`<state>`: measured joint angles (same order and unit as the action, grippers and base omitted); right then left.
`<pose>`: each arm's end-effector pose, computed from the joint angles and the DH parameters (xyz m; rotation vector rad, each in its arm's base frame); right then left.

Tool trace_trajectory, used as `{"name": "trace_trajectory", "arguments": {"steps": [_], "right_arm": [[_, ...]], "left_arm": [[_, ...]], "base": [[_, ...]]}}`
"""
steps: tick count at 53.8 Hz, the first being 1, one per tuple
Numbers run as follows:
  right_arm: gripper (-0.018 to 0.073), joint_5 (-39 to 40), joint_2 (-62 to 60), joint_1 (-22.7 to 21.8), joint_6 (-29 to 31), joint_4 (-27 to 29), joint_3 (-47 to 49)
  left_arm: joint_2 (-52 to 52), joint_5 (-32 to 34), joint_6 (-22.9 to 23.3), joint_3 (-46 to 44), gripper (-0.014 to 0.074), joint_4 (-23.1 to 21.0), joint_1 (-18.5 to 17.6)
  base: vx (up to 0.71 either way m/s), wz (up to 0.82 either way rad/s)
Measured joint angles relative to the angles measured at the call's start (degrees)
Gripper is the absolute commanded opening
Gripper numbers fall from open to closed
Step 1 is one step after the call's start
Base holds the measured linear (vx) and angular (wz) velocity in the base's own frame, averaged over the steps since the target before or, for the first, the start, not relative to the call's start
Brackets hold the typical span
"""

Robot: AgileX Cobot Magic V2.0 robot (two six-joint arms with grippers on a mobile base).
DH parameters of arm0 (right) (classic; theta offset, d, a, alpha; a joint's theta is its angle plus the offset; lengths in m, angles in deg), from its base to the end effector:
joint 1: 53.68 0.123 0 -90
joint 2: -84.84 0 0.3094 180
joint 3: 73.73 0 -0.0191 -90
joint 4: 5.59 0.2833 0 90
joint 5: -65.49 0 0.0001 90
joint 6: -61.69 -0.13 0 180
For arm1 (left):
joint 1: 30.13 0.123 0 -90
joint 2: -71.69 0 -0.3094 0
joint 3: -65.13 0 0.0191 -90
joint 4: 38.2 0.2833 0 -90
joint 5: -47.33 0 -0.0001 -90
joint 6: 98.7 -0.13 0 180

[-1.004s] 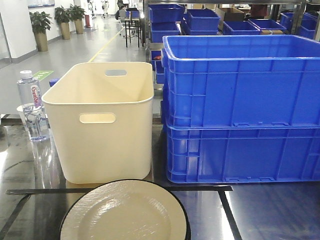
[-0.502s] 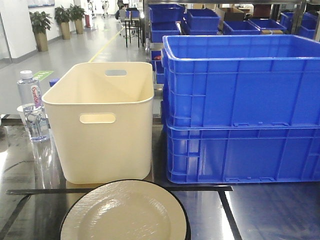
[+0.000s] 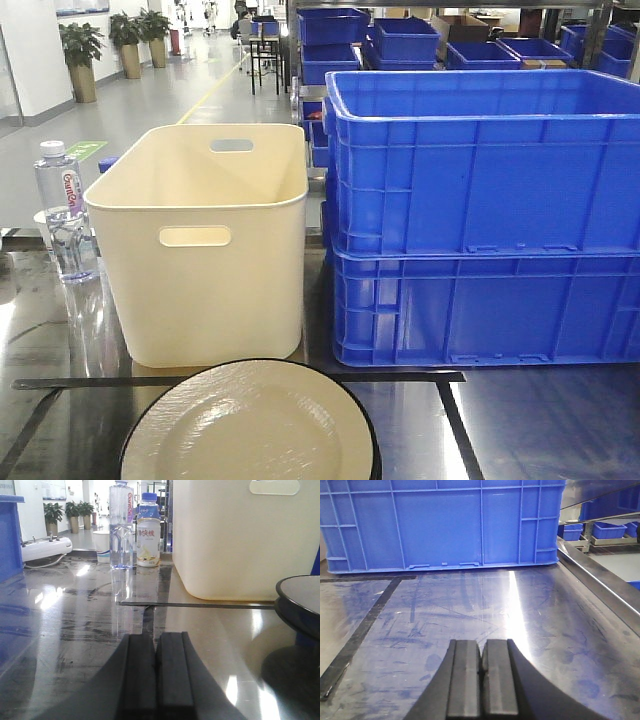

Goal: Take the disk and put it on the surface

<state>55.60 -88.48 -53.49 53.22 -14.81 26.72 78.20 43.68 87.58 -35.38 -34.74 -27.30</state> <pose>0.1034 -0.0033 0.1830 0.0090 1.6754 -0.0287 0.1037 0.0056 0.1976 -0.0802 1.5625 0.0030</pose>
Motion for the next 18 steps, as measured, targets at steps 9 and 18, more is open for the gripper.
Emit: {"name": "trace_trajectory", "arguments": {"steps": [9, 18], "right_arm": [[-0.0008, -0.1, 0.0, 0.0, 0.0, 0.0, 0.0], [-0.0008, -0.2, 0.0, 0.0, 0.0, 0.0, 0.0]], "left_arm": [[0.0, 0.0, 0.0, 0.0, 0.0001, 0.0, 0.0], [0.0, 0.0, 0.0, 0.0, 0.0001, 0.0, 0.0]], "base": [[0.0, 0.0], [0.0, 0.0]]}}
